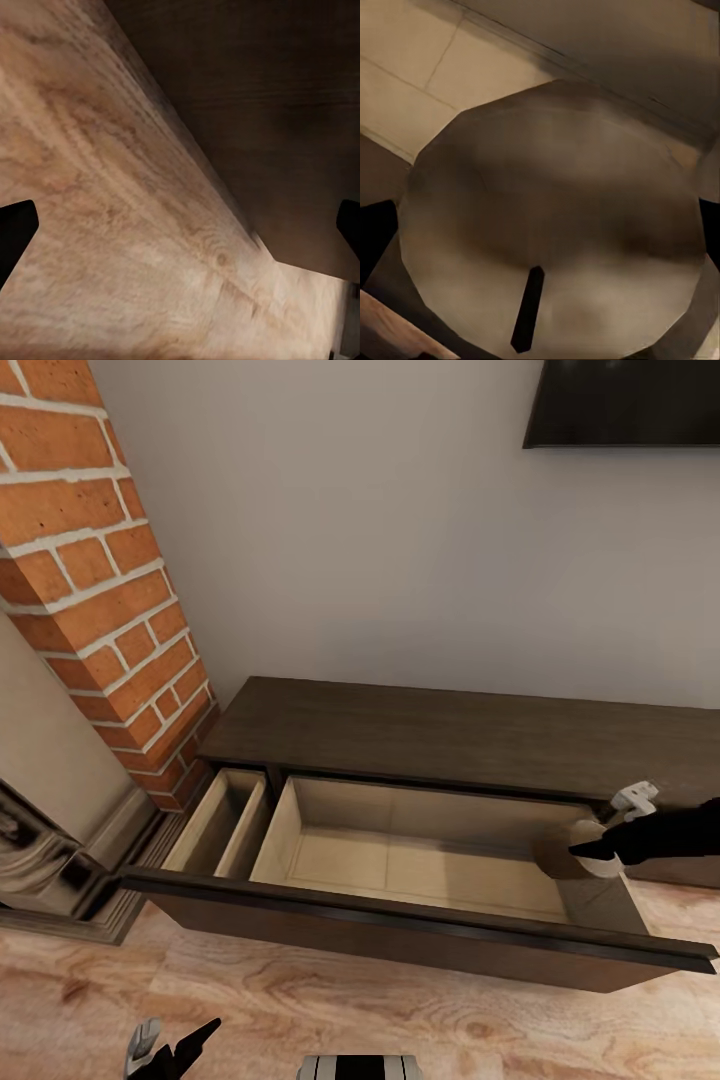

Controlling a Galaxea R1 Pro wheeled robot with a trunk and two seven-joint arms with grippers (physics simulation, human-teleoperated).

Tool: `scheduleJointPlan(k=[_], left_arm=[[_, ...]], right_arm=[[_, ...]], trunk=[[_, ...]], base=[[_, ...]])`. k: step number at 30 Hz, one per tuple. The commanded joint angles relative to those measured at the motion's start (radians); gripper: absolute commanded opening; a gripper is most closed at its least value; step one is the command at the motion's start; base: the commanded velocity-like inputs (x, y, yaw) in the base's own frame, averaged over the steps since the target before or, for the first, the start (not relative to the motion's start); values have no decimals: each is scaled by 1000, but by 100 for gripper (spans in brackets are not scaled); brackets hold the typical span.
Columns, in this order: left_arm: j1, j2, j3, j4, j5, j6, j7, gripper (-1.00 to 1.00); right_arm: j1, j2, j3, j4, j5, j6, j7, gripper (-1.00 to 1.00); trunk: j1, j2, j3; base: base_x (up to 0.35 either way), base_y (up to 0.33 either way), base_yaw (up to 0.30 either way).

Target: Place each of the two pumpkins and all three candles from the living room inside a cabinet in the living room (use any cabinet), then make sure every cabinet is closed, and position the cauldron so it is next to a table in the living room.

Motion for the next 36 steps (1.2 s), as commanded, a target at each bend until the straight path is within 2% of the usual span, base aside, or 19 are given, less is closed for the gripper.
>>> scheduleJointPlan(k=[1, 11, 13, 14, 19, 23, 32, 36], left_arm=[[0, 0, 1, 0, 5, 10, -3, 100], [0, 0, 1, 0, 5, 10, -3, 100], [0, -1, 1, 0, 5, 10, -2, 100], [0, -1, 1, 0, 4, 10, -2, 100], [0, -2, 1, 0, 2, 9, -1, 100], [0, -5, 1, -1, 1, 9, -2, 100], [0, -10, 1, -1, -18, 7, -3, 100], [0, -14, 1, -1, -35, 0, -2, 100]], right_arm=[[-3, 16, 11, 1, 14, 0, 6, -100], [-3, 125, 28, 0, 35, 1, 4, -100], [-3, 181, 26, -1, 54, 2, 4, -100], [-3, 200, 25, -1, 61, 2, 4, -100], [-3, 264, 19, -3, 77, 3, 2, -100], [-3, 293, 15, -6, 92, 2, 1, -100], [-3, 335, 9, -14, 105, -3, -1, -100], [-3, 378, 9, -12, 109, -3, -19, -100]], trunk=[[0, 0, -1], [0, 0, -1], [0, 0, -1], [0, 0, -1], [0, 0, -1], [0, 0, -1], [0, 0, -1], [0, 0, -1]], base=[[0, 0, 0], [0, 0, 0], [0, 0, 0], [0, 0, 0], [0, 0, 0], [0, 0, 0], [0, 0, 0], [0, 0, 0]])
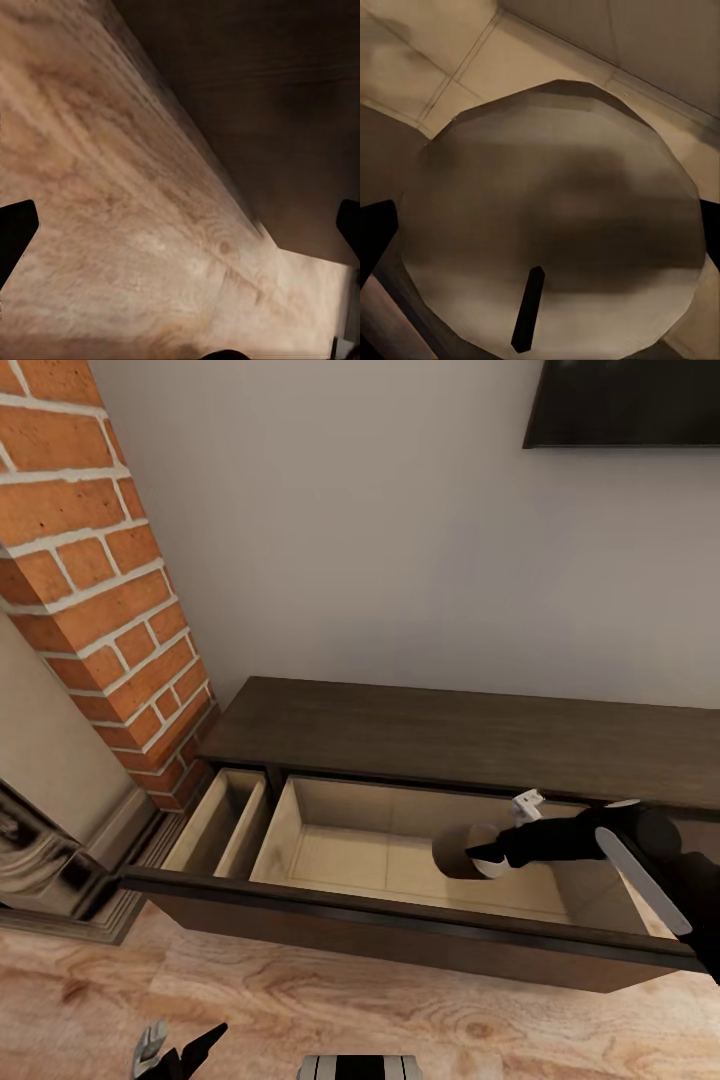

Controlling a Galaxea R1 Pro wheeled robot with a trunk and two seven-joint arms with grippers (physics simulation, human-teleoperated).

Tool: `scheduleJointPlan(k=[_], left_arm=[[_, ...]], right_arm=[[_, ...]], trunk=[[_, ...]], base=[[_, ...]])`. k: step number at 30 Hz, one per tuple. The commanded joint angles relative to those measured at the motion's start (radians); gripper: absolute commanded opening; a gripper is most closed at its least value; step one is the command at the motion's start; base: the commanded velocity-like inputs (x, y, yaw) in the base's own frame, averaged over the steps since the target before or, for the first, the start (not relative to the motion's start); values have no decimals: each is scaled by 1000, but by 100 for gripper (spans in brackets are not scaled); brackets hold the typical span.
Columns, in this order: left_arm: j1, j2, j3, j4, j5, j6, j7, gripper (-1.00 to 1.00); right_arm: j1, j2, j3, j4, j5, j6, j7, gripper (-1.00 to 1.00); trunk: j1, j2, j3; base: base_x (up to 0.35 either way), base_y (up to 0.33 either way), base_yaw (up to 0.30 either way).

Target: Place each of the two pumpkins and all three candles from the living room inside a cabinet in the living room (use any cabinet), then make sure every cabinet is closed, and position the cauldron so it is next to a table in the living room.

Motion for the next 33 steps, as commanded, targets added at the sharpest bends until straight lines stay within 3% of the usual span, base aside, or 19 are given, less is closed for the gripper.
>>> scheduleJointPlan(k=[1, 5, 7, 21, 23, 27, 33], left_arm=[[0, -1, 1, 0, -1, 1, -3, 100], [-1, -2, 1, 0, -25, -31, -2, 100], [-1, -3, 1, 0, -33, -38, -2, 100], [0, -1, 0, 0, -47, -77, 0, 100], [0, 0, -3, 0, -57, -78, 0, 100], [-1, 0, -7, 0, -98, -78, 5, 100], [-1, 0, -8, 0, -115, -79, 5, 100]], right_arm=[[-1, 17, 1, 1, 11, 1, -13, -100], [-1, 71, 6, 12, 32, -19, -102, -100], [-1, 81, 8, 13, 42, -37, -122, -100], [-1, 120, 24, 41, 52, -58, -149, -100], [-1, 123, 49, 58, 52, -60, -149, -100], [-1, 136, 145, 116, 54, -77, -151, -100], [-1, 175, 208, 215, 54, -120, -150, -100]], trunk=[[0, 0, -1], [0, 0, -1], [0, 0, -1], [0, 0, -1], [0, 0, -1], [0, 0, -1], [0, 0, -1]], base=[[0, 0, 0], [76, 0, 0], [211, 0, 0], [106, 0, 0], [97, 0, 0], [34, 0, 0], [7, 0, 0]])
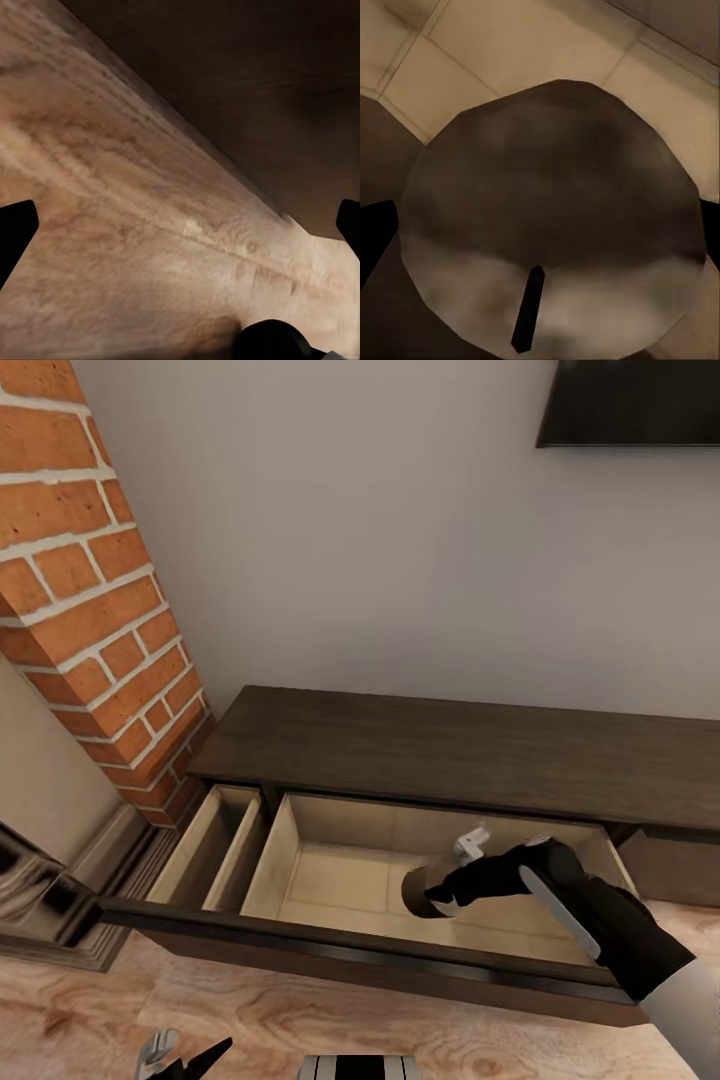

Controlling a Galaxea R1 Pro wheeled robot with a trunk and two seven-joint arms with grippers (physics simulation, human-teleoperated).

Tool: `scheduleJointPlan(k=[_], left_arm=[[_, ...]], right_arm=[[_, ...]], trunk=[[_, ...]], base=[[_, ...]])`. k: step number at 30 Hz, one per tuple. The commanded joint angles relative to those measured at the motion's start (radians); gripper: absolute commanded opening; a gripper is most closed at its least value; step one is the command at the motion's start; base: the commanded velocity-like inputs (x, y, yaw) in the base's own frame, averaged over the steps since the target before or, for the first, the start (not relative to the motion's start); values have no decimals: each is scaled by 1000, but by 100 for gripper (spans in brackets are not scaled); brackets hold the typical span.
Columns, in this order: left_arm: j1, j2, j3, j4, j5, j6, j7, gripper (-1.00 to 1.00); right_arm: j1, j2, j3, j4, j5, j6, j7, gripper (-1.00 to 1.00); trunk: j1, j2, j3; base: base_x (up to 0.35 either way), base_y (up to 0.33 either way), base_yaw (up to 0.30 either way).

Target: Place each of the two pumpkins and all three candles from the living room inside a cabinet in the living room (use any cabinet), then make sure every cabinet is closed, and position the cauldron so it is next to a table in the living room.

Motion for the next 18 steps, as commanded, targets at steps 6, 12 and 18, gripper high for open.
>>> scheduleJointPlan(k=[6, 12, 18], left_arm=[[0, 0, 0, 0, 3, 10, -3, 100], [0, 0, 1, 0, 3, 10, -2, 100], [0, -1, 1, 0, 3, 10, -2, 100]], right_arm=[[-1, 10, 11, 40, 14, -18, 7, -100], [-1, 11, 11, 45, 28, -21, 7, -100], [-1, 11, 11, 44, 34, -21, 6, -100]], trunk=[[2, -2, -20], [3, -2, -28], [4, -2, -36]], base=[[0, 0, 0], [0, 0, 0], [0, 0, 0]])
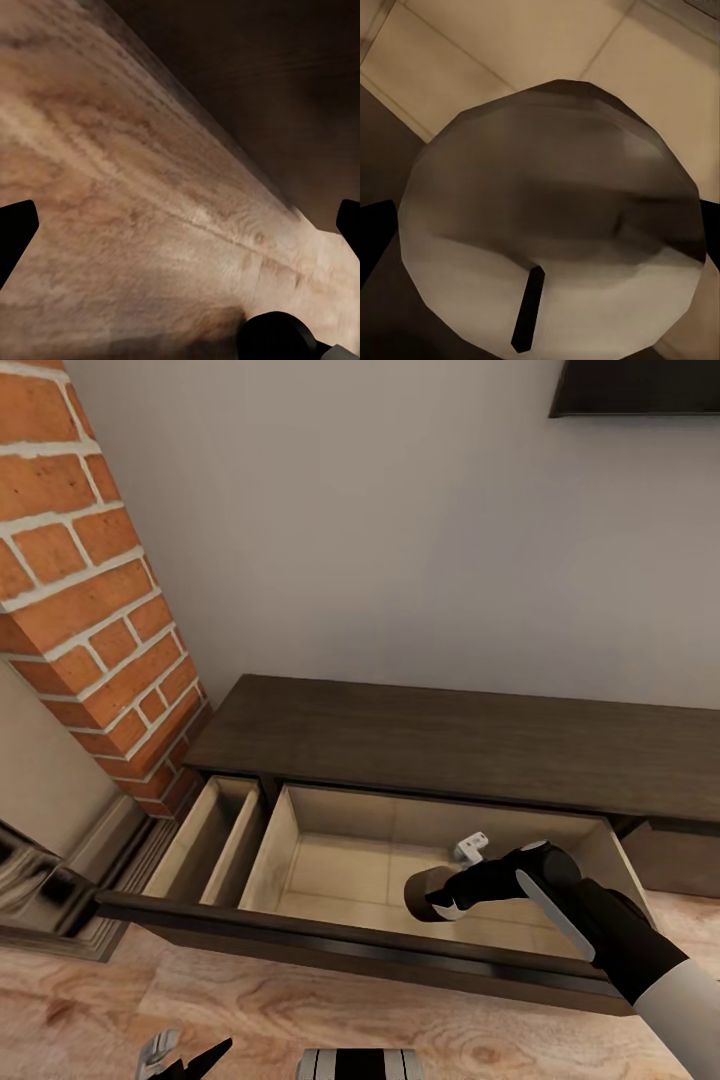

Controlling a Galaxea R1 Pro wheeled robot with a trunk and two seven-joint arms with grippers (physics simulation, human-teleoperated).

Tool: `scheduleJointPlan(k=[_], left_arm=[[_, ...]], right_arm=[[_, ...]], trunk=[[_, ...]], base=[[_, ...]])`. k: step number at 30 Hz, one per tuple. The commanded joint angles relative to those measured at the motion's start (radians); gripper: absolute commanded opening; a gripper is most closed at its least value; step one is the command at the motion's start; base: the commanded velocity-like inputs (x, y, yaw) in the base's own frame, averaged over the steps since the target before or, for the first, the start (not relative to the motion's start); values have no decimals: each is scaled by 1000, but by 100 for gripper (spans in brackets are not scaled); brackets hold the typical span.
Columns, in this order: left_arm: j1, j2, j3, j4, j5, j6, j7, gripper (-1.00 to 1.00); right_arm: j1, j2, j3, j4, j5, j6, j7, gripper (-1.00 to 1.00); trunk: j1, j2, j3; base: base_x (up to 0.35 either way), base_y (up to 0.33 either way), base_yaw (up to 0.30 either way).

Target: Place each of the two pumpkins and all three candles from the living room inside a cabinet in the living room (use any cabinet), then make sure every cabinet is closed, and position the cauldron so it is next to a table in the living room.

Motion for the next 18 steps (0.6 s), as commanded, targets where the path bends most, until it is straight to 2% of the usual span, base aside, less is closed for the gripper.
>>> scheduleJointPlan(k=[1, 11, 18], left_arm=[[0, 0, 1, 0, 4, 11, -4, 100], [-1, -2, 2, 0, 3, -1, -2, 100], [-1, -2, -4, 0, 3, -10, 0, 100]], right_arm=[[-1, -1, 1, -1, 3, 2, 4, -100], [-1, -1, 3, -10, 5, 2, 2, -100], [-1, 1, 4, -12, 54, 2, 3, -100]], trunk=[[0, 0, -1], [0, 0, -1], [0, 0, -1]], base=[[0, 0, 0], [92, 0, 0], [15, 0, 0]])
